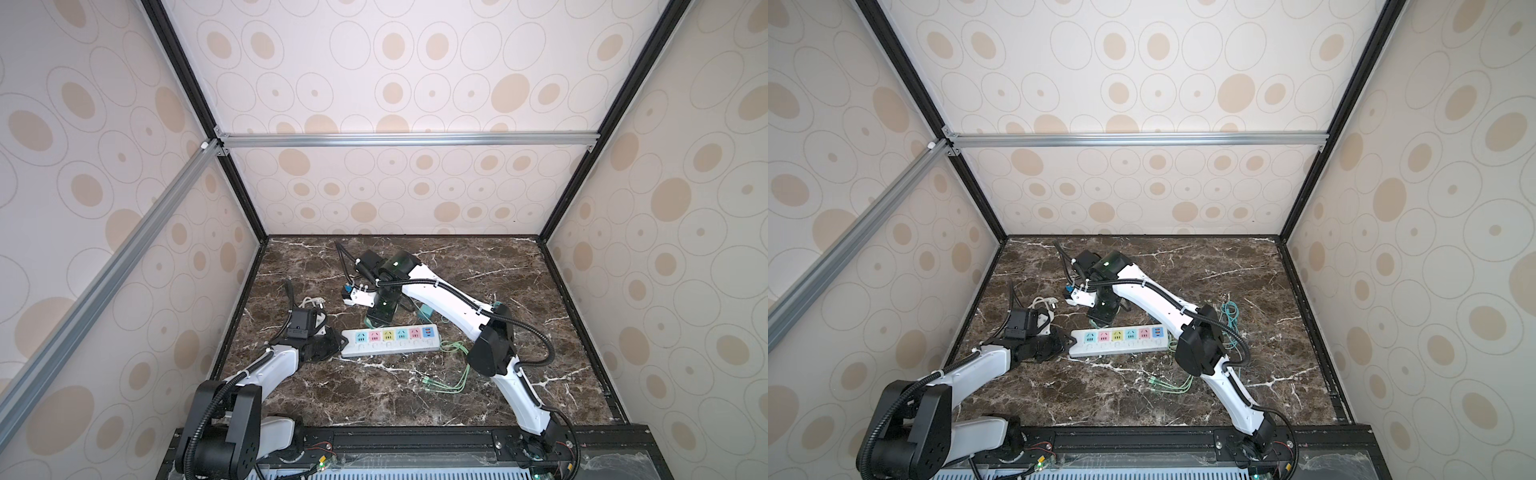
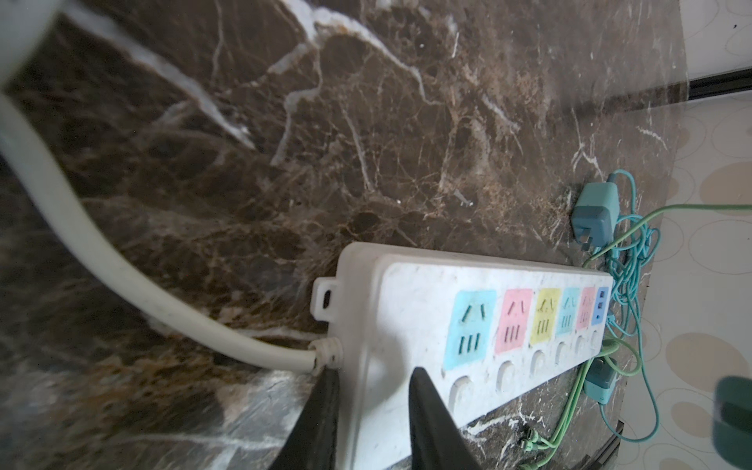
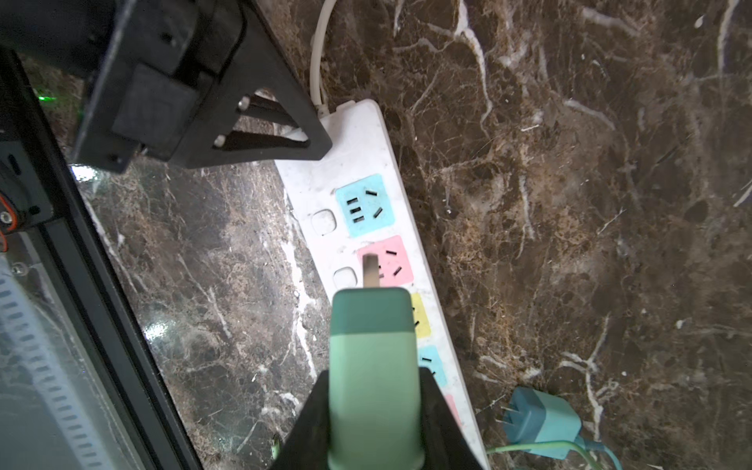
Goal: Insert plugs into power strip
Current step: Move the socket to the center of the table.
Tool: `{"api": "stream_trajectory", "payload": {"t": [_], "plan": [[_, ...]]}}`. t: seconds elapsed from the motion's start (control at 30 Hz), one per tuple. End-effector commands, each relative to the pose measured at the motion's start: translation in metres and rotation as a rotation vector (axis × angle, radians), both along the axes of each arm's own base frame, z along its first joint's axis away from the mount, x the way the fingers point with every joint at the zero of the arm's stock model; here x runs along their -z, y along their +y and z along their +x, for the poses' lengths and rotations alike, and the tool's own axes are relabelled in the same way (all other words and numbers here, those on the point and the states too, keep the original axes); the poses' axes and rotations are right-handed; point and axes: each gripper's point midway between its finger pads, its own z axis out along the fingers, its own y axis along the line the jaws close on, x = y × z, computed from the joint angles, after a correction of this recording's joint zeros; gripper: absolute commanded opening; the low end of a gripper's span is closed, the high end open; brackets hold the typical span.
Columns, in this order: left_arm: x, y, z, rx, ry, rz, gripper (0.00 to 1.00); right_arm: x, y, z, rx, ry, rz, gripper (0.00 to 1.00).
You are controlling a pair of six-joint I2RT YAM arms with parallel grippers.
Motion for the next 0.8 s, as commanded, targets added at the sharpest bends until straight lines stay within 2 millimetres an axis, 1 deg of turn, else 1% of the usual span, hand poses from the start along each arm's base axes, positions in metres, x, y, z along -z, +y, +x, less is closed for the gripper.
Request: {"api": "stream_trajectory", "payload": {"t": [0.0,0.1,0.23,0.53,0.77], "plan": [[-0.007,-0.01,0.004,0.017,-0.048,-0.055,0.3,0.008,-0.019,-0.005,-0.051,-0.031,-0.133,0.0],[-0.006,-0.014,0.006,0.023,-0.06,-0.079,0.29,0.013,-0.019,-0.005,-0.059,-0.035,-0.157,0.0],[-0.004,-0.02,0.007,0.038,-0.063,-0.092,0.29,0.016,-0.018,-0.006,-0.071,-0.042,-0.166,0.0],[-0.01,-0.034,0.01,0.088,-0.091,-0.09,0.3,0.029,-0.021,-0.008,-0.093,-0.058,-0.234,0.0],[-0.012,-0.043,0.01,0.125,-0.1,-0.081,0.3,0.031,-0.023,-0.008,-0.089,-0.061,-0.246,0.0]]}}
